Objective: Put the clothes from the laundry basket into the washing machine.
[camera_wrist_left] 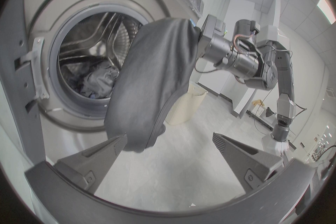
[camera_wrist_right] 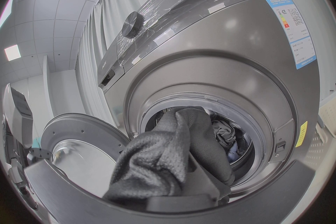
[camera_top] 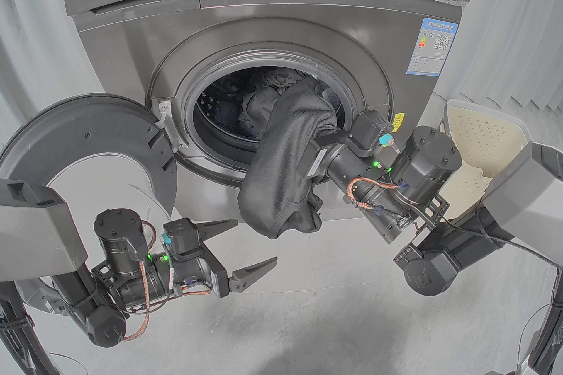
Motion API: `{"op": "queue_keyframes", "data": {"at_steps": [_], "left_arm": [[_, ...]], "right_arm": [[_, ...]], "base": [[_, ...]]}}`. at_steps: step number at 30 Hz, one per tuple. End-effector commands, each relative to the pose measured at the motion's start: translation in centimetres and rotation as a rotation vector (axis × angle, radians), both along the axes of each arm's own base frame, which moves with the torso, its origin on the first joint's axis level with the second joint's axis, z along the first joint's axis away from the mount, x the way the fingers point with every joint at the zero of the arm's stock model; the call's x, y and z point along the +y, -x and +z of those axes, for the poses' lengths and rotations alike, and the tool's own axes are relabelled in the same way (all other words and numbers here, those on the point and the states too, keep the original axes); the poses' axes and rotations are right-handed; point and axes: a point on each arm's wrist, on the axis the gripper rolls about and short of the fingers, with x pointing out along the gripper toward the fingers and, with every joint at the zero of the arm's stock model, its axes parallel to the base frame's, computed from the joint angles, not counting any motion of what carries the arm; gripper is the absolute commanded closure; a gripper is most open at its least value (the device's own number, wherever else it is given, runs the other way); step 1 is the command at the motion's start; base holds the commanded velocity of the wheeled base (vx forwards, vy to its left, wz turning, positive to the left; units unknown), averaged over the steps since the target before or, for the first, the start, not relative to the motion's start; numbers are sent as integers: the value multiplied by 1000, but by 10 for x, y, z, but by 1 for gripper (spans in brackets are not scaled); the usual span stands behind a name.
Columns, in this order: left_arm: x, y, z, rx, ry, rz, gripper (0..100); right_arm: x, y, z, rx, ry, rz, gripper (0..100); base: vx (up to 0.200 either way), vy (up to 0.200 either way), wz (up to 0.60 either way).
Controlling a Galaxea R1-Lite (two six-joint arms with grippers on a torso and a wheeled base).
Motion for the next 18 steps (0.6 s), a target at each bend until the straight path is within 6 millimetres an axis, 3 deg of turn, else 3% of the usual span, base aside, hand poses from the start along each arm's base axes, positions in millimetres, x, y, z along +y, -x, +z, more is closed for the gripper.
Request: {"op": "queue_keyframes", "data": {"at_steps": [1, 18], "left_arm": [[-24, -6, 9, -42, 48, -41, 0], [-68, -72, -6, -106, 139, 39, 0]], "right_arm": [[5, 5, -3, 8, 7, 16, 100], [27, 28, -4, 32, 5, 51, 100]], "base": [[0, 0, 0], [0, 0, 0]]}}
